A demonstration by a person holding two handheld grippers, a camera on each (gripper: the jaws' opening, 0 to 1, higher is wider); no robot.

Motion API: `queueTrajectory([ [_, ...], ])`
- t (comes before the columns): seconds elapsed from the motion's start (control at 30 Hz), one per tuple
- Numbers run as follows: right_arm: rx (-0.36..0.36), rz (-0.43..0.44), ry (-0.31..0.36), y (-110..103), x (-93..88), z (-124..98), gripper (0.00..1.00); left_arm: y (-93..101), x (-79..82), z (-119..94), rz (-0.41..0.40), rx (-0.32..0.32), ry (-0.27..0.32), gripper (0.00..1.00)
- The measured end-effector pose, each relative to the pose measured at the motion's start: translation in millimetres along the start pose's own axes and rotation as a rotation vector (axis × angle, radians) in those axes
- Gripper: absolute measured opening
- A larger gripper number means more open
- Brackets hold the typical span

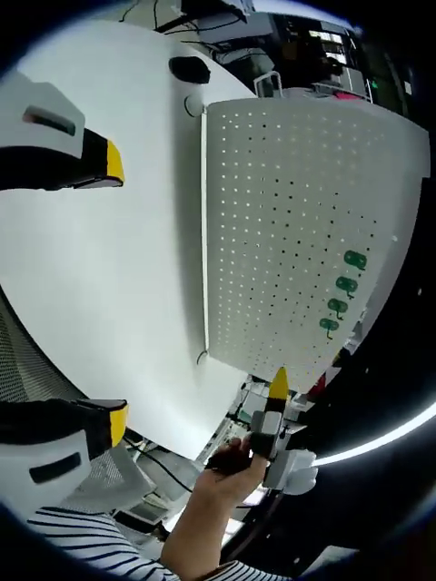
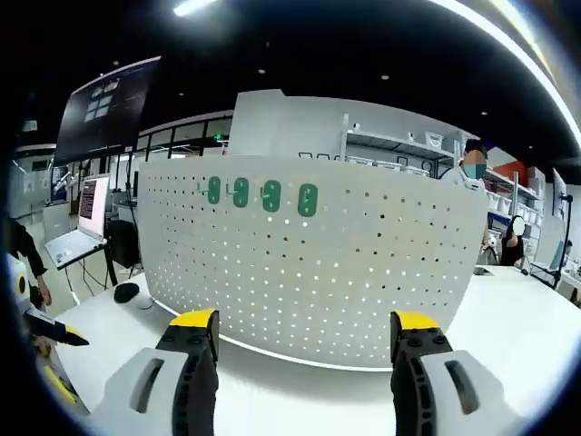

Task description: Insert the hook assembly into the mounting plate slot until the hook locks in place.

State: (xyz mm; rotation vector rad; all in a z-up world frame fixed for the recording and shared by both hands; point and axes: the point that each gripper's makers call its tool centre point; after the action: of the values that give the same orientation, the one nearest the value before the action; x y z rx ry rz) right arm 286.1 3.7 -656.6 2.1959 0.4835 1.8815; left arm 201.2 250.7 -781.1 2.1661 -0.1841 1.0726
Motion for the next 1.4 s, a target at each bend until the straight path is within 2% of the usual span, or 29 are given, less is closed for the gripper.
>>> queueTrajectory([
  [0.3,0.068,-0.032,-0.047,-21.4,-28.3,-36.3,0.81,-0.8,6.2,-2.6,-0.008,0.003,0.028,1.00],
  [0.33,0.103,-0.006,-0.051,-27.8,-29.8,-41.6,0.81,-1.3,6.6,-2.9,-0.009,0.004,0.031,1.00],
  [0.37,0.111,0.030,-0.025,-30.5,-26.3,-44.4,0.81,-1.7,6.9,-3.0,-0.010,0.005,0.033,1.00],
  [0.5,0.098,0.012,-0.049,-32.9,-33.1,-59.1,0.88,-4.8,9.8,-5.4,-0.022,0.013,0.050,1.00],
  [0.73,0.135,-0.008,-0.109,-47.2,-58.1,-73.3,0.93,-3.2,9.2,-5.8,-0.028,0.009,0.051,1.00],
  [0.83,0.145,-0.007,-0.115,-53.0,-62.5,-79.1,0.95,-2.3,7.8,-5.4,-0.021,0.008,0.045,0.99],
  [1.0,0.222,-0.048,-0.153,-70.4,-77.5,-87.9,0.95,-2.4,7.6,-5.9,-0.023,0.009,0.044,0.99],
  [1.4,0.253,-0.076,-0.199,-79.8,-94.0,-90.9,1.00,-2.2,4.8,-5.2,-0.023,0.004,0.032,0.98],
])
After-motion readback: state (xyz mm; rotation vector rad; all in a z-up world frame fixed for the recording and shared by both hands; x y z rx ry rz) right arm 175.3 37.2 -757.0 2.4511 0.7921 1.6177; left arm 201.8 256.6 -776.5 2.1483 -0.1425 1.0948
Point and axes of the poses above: the point that each gripper's makers call its tool centre point, and the gripper's own axes: z roughly forward along the fingers, y roughly to its right, x roughly out of its top, and after that the axes turned 15 degrees about -z, right-handed
